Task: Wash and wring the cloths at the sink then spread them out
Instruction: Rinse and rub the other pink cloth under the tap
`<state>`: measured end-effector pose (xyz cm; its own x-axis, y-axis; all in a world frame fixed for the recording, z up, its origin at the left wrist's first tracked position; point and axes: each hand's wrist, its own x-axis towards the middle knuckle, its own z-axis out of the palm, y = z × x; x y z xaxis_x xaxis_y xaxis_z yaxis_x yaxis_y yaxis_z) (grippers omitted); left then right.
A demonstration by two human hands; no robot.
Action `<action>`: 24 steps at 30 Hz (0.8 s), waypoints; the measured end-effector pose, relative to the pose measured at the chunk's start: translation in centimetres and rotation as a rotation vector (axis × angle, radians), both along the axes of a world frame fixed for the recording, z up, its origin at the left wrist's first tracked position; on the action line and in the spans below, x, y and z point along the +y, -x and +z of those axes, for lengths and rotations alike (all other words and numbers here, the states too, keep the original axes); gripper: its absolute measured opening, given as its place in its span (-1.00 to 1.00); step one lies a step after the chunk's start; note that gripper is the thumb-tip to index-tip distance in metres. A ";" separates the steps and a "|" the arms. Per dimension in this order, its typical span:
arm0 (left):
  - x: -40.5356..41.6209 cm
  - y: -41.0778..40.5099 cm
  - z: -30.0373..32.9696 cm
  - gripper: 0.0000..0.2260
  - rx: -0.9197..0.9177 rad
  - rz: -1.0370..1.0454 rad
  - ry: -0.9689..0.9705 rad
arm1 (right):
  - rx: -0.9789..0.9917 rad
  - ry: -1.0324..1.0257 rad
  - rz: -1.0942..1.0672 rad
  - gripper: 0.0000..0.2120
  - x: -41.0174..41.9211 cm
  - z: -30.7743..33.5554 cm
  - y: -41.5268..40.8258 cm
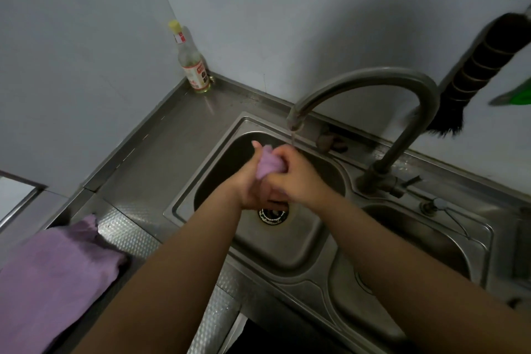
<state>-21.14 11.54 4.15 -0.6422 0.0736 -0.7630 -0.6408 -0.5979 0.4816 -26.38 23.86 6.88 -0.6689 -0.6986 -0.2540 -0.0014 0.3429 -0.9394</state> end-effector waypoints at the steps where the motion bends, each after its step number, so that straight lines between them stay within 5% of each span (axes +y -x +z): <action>1: -0.2 0.3 0.0 -0.22 0.029 0.076 -0.102 | 0.111 -0.030 0.087 -0.62 0.2 -0.9 -0.7; 4: -1.1 0.7 -0.1 -0.51 0.134 0.080 -0.335 | 0.320 0.118 0.207 -0.73 2.2 -1.9 -1.8; 6: -1.4 1.0 0.2 -0.73 0.156 0.028 -0.257 | 0.458 0.226 0.071 -0.71 3.8 -3.0 -1.3; 8: -2.1 1.1 0.6 -0.80 0.166 -0.020 -0.113 | 0.526 0.151 -0.030 -0.53 5.1 -4.6 0.3; 11: -2.8 1.5 1.4 -0.63 0.138 -0.173 -0.042 | 0.628 -0.141 0.105 -0.09 5.7 -6.4 2.5; 14: -2.5 2.2 3.0 -0.86 0.138 -0.345 0.011 | 0.553 -0.070 0.048 0.04 4.3 -6.3 2.8; 18: -3.7 3.0 3.9 -0.51 0.236 -0.559 0.029 | 0.219 0.097 -0.068 -0.32 3.2 -5.3 2.8; 21: -5.5 2.8 4.4 -0.50 0.251 -0.737 0.177 | 0.144 -0.154 0.039 -0.78 3.2 -4.6 5.3; 24: -6.4 2.3 3.5 -0.51 0.184 -0.695 0.427 | -0.167 -0.305 -0.059 -0.90 2.4 -3.8 7.7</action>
<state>-23.46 5.12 7.70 -0.6745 0.2272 -0.7024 -0.6849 0.1625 0.7103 -34.10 26.27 3.10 -0.6378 -0.5348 -0.5543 0.1719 0.6028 -0.7792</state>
